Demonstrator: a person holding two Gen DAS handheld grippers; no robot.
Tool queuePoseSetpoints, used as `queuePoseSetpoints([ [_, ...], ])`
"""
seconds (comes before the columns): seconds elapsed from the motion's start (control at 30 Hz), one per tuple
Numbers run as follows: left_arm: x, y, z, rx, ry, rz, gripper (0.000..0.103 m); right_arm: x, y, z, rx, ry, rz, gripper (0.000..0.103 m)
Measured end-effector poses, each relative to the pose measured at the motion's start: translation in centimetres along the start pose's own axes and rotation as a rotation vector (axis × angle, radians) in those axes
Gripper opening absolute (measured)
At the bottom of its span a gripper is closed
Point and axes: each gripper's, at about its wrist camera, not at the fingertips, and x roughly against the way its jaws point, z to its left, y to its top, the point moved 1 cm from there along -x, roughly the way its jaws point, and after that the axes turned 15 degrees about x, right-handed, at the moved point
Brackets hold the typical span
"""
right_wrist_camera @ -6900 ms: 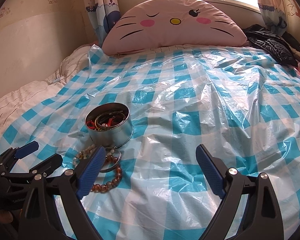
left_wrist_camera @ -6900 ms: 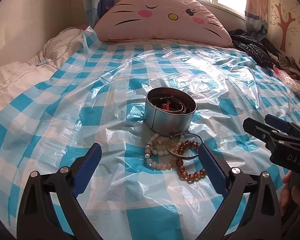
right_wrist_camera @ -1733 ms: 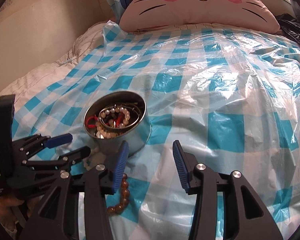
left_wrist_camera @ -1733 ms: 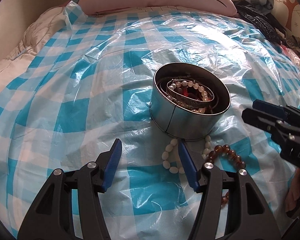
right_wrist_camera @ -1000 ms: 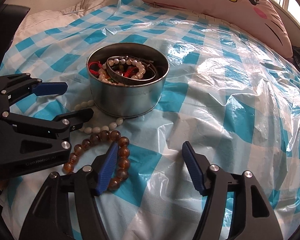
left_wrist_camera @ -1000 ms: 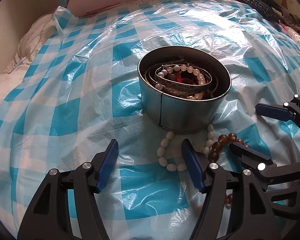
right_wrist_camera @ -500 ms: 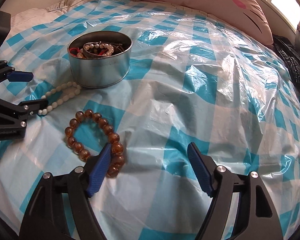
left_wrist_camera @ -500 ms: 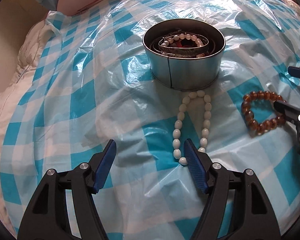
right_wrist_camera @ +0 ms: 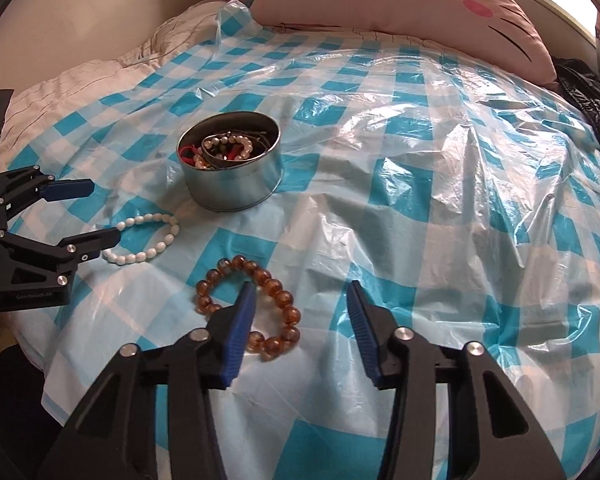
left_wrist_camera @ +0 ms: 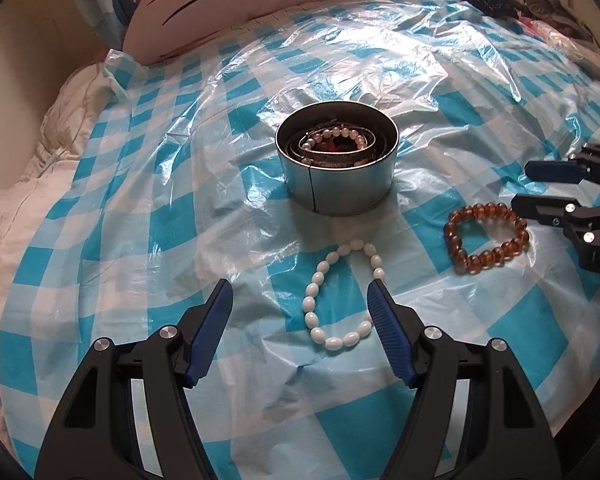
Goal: Organize jewelry
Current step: 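Close the left tool on the white strand while right grasps the brown bracelet, then carry the white strand and brown bracelet over the tin with both tools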
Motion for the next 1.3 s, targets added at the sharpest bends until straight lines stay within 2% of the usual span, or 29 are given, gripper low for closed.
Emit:
queuePoseSetpoints([
  [0.13, -1.5, 0.0, 0.2, 0.022, -0.013, 0.026, 0.065, -1.9, 0.2, 0.9, 0.029, 0.031, 0.052, 0.044],
  [0.2, -2.5, -0.5, 0.5, 0.031, -0.031, 0.059, 0.053, -3.0, -0.3, 1.4, 0.048, 0.025, 0.089, 0.043],
  [0.3, -3.2, -1.2, 1.0, 0.057, -0.054, 0.074, 0.035, -3.4, -0.7, 1.3, 0.038, 0.037, 0.089, 0.033],
  [0.37, -3.0, -1.1, 1.4, 0.078, -0.054, 0.066, 0.024, -3.3, -0.7, 1.3, 0.041, 0.031, 0.089, 0.017],
  [0.47, -2.7, -1.2, 1.6, 0.09, -0.065, 0.061, 0.015, -3.0, -0.7, 1.1, 0.026, 0.045, 0.075, 0.012],
  [0.57, -1.8, -1.1, 2.1, 0.138, -0.102, 0.047, 0.007, -2.4, -1.0, -0.3, -0.09, 0.14, 0.032, 0.012],
  [0.73, -0.3, -1.1, 3.2, 0.268, -0.252, 0.039, 0.007, -1.4, -1.8, -2.7, -0.31, 0.331, -0.073, 0.012],
  [0.8, 0.2, -1.1, 3.5, 0.32, -0.315, 0.027, 0.007, -0.9, -2.0, -3.0, -0.368, 0.399, -0.122, 0.012],
  [0.87, 0.6, -1.2, 3.3, 0.353, -0.346, 0.015, 0.007, -0.5, -2.0, -3.1, -0.403, 0.447, -0.168, 0.012],
  [0.97, 0.9, -1.2, 2.5, 0.356, -0.342, -0.008, 0.007, 0.2, -1.6, -2.7, -0.415, 0.47, -0.217, 0.012],
  [1.13, 0.1, -1.8, 0.5, 0.278, -0.278, 0.005, 0.007, 1.2, -0.9, -1.4, -0.359, 0.428, -0.258, 0.012],
  [1.3, 0.2, -1.7, 0.3, 0.272, -0.288, 0.0, 0.007, 1.5, -0.6, -0.9, -0.33, 0.436, -0.281, 0.012],
])
